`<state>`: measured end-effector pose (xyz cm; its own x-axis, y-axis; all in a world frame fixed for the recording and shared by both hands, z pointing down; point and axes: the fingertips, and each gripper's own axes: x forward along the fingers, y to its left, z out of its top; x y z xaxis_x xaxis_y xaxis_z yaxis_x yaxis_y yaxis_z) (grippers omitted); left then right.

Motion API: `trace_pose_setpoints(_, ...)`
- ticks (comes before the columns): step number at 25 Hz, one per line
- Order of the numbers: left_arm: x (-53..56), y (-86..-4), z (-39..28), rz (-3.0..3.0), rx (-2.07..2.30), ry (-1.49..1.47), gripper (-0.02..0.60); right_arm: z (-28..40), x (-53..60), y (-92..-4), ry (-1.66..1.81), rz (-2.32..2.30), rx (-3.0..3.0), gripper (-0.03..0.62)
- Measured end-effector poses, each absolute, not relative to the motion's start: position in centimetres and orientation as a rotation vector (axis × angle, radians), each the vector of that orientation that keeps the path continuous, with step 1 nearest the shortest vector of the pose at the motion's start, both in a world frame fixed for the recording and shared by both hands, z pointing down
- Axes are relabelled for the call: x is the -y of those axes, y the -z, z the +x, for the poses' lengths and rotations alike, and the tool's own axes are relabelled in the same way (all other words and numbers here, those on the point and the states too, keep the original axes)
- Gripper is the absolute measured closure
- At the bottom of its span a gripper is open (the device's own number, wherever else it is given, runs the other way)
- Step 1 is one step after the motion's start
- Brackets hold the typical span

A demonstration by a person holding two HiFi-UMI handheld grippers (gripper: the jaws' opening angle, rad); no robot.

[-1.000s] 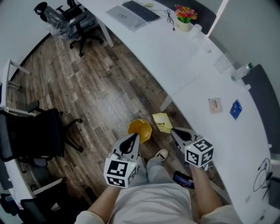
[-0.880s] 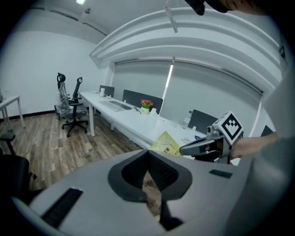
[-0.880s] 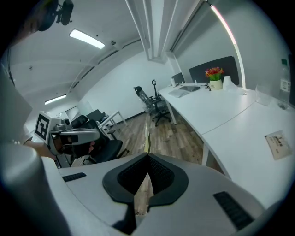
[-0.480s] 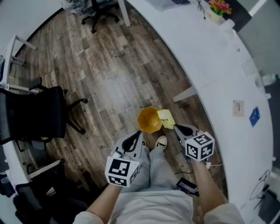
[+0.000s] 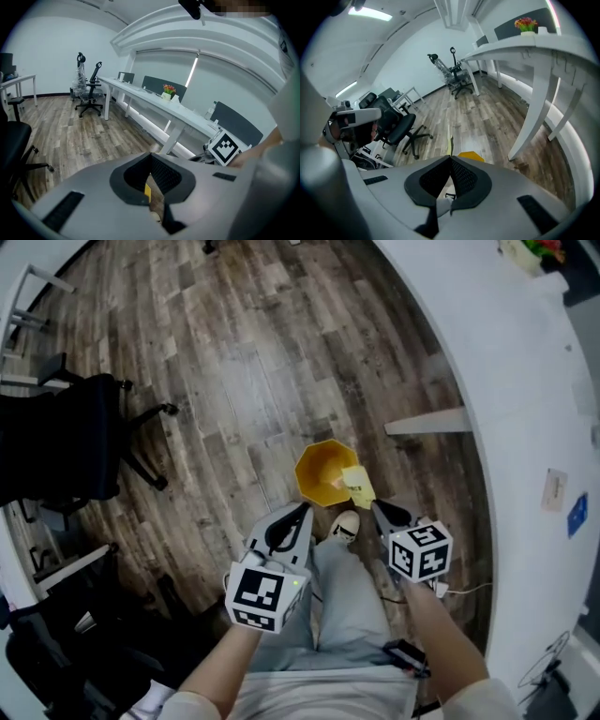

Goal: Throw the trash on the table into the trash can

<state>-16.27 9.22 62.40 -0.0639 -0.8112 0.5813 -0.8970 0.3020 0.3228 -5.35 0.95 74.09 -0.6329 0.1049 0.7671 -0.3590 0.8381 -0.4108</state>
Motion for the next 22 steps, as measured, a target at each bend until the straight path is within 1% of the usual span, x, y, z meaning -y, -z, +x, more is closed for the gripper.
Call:
trace_pose_setpoints(11, -10.1, -73.1, -18.4, 1.435, 1.942, -0.116, 0.581, -6.8, -2.2, -86.1, -0.616, 0.134, 2.051, 0.562)
trace_pose_setpoints(17, -10.4, -76.4, -18.8, 1.417, 1.959, -0.109, 0.581, -7.3, -2.3, -89.8, -0.562, 0.098, 2.044, 0.562)
trace_pose_setpoints(22, -10.9, -77.5, -18.5, 1.406, 1.955, -0.110, 0.581, -7.0, -2.1, -90.9, -0.591, 0.097, 2.053, 0.557)
